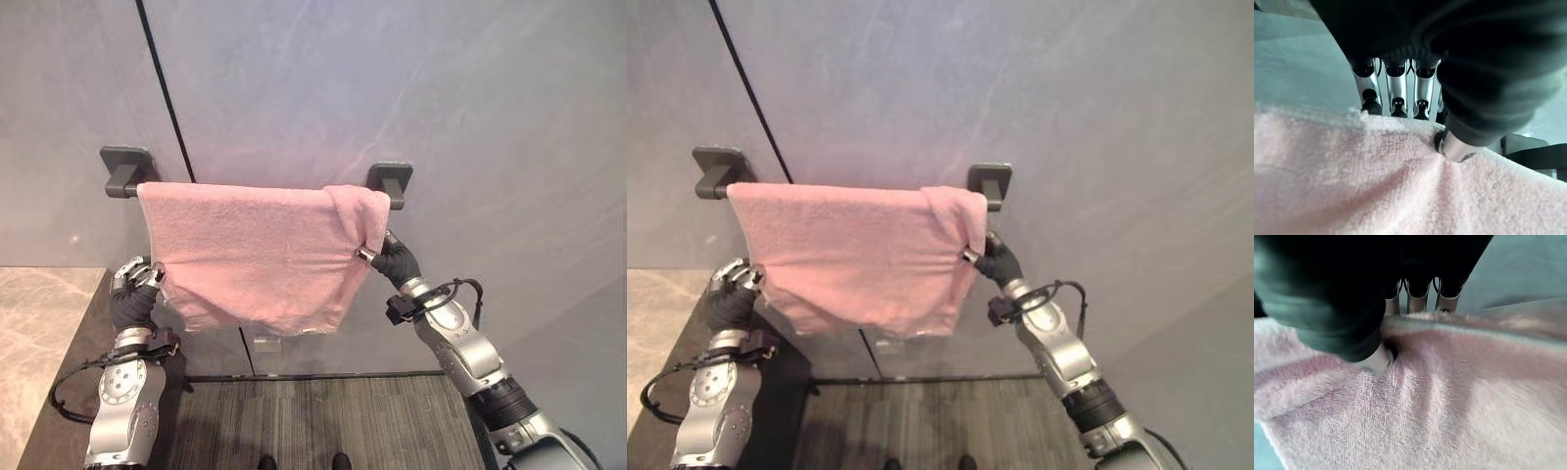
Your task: Put brush and paste in cup on sink, flatten towel.
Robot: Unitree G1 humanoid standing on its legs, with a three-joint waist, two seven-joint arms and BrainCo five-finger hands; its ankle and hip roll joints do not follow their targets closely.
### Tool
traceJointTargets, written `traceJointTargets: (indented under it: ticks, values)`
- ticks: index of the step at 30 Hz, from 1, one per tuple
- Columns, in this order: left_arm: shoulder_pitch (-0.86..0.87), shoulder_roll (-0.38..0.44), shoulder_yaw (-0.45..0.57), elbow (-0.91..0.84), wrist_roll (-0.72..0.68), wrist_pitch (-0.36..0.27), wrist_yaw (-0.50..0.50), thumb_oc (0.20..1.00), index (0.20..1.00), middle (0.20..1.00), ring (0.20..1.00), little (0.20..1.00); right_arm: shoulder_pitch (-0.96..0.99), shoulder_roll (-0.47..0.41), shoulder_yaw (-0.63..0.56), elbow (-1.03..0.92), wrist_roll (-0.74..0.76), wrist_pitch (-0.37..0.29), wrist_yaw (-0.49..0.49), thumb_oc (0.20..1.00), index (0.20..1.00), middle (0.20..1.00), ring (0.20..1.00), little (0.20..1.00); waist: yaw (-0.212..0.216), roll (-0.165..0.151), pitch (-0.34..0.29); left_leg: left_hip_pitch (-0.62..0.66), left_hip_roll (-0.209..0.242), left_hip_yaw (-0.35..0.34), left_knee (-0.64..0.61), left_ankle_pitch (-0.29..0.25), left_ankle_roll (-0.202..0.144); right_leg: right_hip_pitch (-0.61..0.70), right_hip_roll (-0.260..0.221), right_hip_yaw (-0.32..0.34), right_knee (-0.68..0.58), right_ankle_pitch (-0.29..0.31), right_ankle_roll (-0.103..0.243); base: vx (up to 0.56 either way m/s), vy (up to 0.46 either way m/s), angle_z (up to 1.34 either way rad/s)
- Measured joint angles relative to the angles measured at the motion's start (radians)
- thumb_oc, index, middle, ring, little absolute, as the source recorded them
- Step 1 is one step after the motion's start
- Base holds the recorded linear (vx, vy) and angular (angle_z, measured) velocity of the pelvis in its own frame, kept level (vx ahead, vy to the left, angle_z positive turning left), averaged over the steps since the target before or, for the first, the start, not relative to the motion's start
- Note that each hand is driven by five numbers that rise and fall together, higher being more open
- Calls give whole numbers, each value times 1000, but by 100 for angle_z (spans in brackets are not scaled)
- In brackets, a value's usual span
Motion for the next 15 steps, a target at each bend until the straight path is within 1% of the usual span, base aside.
traceJointTargets:
  ticks: [1, 4, 6, 10, 11, 12, 14, 15]
  values:
    - [2, 0, 0, 16, 0, 4, 0, 1000, 1000, 1000, 1000, 1000, 2, 0, -9, 3, -1, 0, -3, 1000, 1000, 1000, 1000, 1000, -1, 4, -2, 0, 0, -1, 0, 0, 0, 0, 0, -1, 0, 0, 0, 0, 0, 0]
    - [19, 0, -1, 69, 4, 39, -3, 1000, 1000, 1000, 1000, 1000, 11, -11, -24, 10, -5, 2, -13, 1000, 1000, 1000, 1000, 1000, -8, 14, -8, -1, 0, -2, 0, 0, 0, -1, 0, 0, 0, 0, 0, -12, -4, 0]
    - [42, 0, -18, 170, 36, 72, -8, 1000, 1000, 1000, 1000, 1000, 66, -18, -50, 33, -40, 11, -20, 1000, 1000, 1000, 1000, 1000, -10, 20, -13, -1, 0, -2, 2, 1, 0, -2, 0, 0, 0, 0, -1, -71, -19, 1]
    - [64, -5, -62, 263, 49, 94, -24, 1000, 1000, 1000, 1000, 1000, 174, -16, -92, 99, -79, 29, -21, 1000, 1000, 1000, 1000, 1000, -14, 17, -17, -4, 0, -5, -1, 0, 0, -4, 0, -2, 0, -1, -2, -80, -16, 4]
    - [72, -9, -90, 307, 50, 95, -41, 1000, 1000, 1000, 1000, 1000, 240, 1, -130, 154, -89, 14, -16, 1000, 1000, 1000, 1000, 1000, -30, 23, -28, -25, 0, -13, -1, 2, -1, -18, -1, -8, 0, -1, -2, -93, -19, 18]
    - [65, -11, -117, 354, 50, 98, -51, 1000, 1000, 1000, 1000, 1000, 278, 26, -169, 205, -103, 11, -19, 1000, 1000, 1000, 1000, 1000, -36, 17, -44, -35, -1, -23, 0, 4, -2, -23, -2, -21, 0, -1, -2, -59, -20, 23]
    - [82, -14, -140, 397, 52, 116, -68, 1000, 1000, 1000, 1000, 1000, 324, 16, -166, 275, -123, 43, -22, 1000, 1000, 1000, 1000, 1000, -46, 20, -42, -38, 0, -20, -1, 4, -3, -31, -1, -21, 0, -2, -3, -38, -38, 4]
    - [77, -38, -161, 522, 86, 117, -91, 1000, 1000, 1000, 1000, 1000, 365, 20, -170, 405, -153, 29, -24, 1000, 1000, 1000, 1000, 1000, -65, 32, -39, -37, 1, -24, -1, 6, -4, -28, -1, -26, -5, -3, -4, -8, -52, -5]
